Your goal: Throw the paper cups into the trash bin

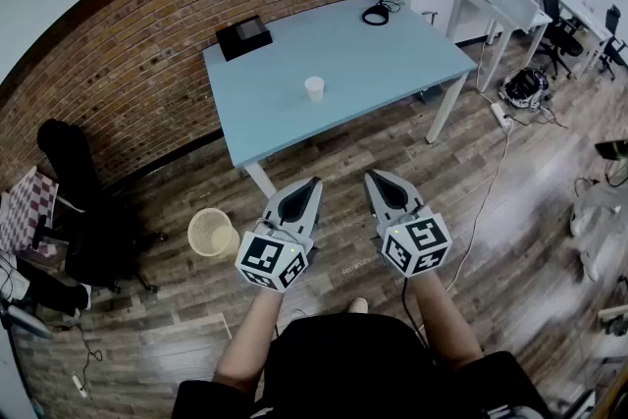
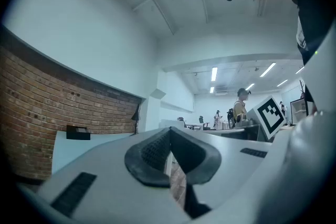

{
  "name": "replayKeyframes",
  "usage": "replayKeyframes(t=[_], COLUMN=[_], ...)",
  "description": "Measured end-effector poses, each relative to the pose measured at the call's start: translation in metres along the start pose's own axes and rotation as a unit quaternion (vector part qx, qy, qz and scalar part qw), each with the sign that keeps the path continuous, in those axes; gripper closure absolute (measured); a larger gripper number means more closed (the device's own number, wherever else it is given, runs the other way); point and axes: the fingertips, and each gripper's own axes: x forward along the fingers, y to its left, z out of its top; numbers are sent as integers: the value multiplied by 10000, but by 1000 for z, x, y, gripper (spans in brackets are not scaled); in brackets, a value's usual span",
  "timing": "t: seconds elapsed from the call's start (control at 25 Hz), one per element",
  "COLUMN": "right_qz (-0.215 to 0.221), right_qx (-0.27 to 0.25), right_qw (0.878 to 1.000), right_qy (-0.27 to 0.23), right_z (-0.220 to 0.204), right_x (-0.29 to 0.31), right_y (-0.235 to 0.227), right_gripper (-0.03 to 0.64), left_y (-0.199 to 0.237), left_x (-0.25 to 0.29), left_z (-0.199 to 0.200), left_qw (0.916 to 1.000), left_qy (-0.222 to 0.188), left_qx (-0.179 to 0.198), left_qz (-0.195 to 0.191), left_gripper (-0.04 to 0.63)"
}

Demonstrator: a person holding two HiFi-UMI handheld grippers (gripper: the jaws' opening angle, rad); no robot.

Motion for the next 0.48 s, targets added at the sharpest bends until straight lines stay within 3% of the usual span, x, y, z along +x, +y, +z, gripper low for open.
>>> replayKeyframes(t=[0.48], right_qz=[361], right_qx=[77], right_qw=[9992], right_qy=[-162], right_z=[5], right_x=[-7], right_y=[-21], right_gripper=[614], left_y=[-19], left_x=[23], left_z=[-4], left_qw=[9997], left_qy=[73], left_qx=[141], left_qz=[203], left_gripper=[586])
